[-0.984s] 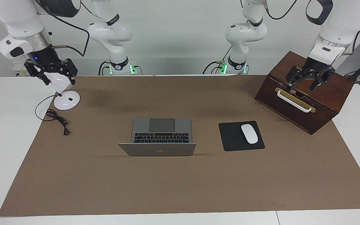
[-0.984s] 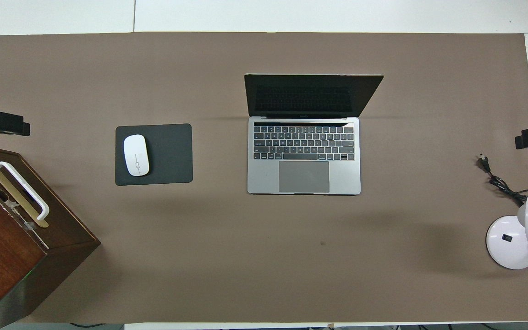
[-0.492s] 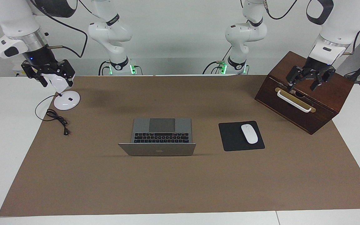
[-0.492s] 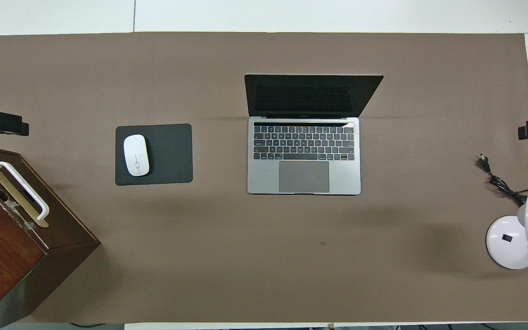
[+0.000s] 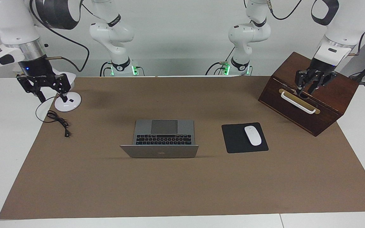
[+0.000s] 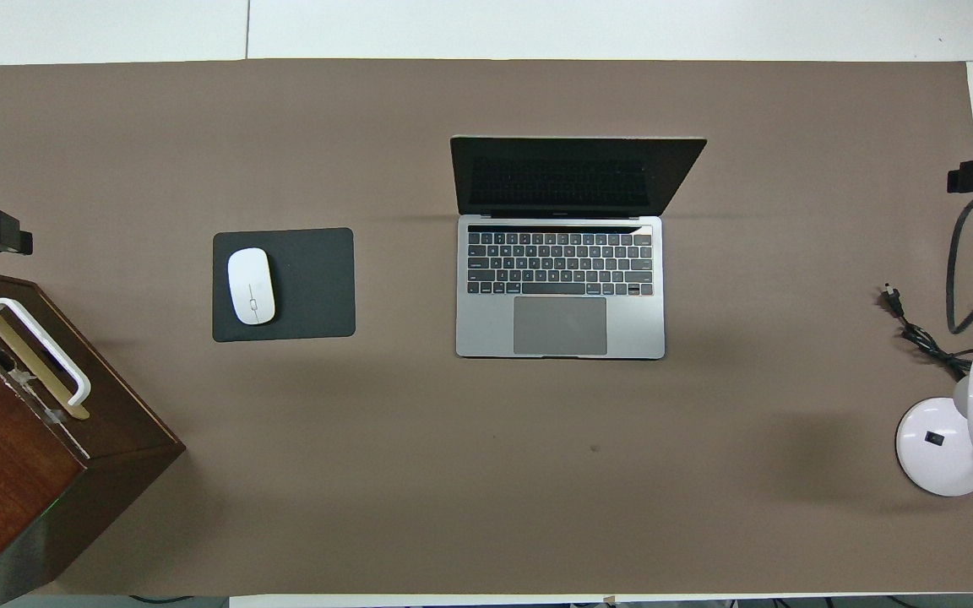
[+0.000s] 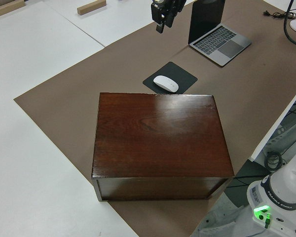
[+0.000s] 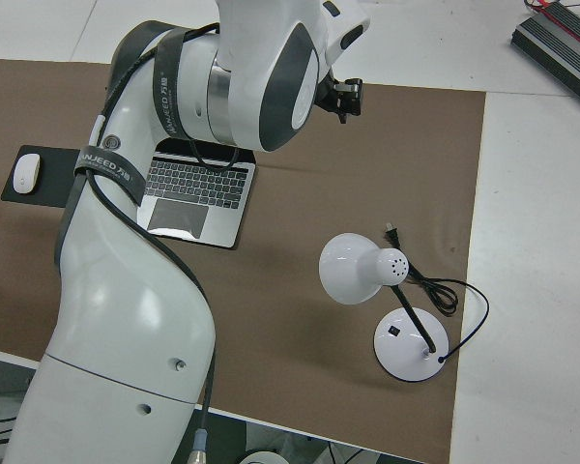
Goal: Close laptop with both arms
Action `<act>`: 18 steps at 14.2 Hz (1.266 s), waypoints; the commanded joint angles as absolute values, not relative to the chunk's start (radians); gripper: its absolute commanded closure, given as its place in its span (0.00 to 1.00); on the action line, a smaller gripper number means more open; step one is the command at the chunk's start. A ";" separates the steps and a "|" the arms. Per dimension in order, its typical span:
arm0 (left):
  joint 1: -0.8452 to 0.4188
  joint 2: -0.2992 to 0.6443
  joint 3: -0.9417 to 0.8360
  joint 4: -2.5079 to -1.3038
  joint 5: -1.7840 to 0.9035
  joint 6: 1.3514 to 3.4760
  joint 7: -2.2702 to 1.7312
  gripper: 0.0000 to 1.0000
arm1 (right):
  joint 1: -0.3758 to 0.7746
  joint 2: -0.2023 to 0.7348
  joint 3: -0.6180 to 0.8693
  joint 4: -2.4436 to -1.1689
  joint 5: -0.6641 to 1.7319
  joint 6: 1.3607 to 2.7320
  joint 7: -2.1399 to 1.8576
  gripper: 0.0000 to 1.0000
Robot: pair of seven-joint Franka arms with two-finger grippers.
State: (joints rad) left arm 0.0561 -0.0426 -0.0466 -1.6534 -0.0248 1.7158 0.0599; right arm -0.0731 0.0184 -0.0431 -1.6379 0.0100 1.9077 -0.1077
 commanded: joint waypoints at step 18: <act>-0.029 -0.100 -0.046 -1.794 -0.077 1.934 0.038 1.00 | 0.110 0.503 0.006 -1.147 0.002 1.993 0.173 1.00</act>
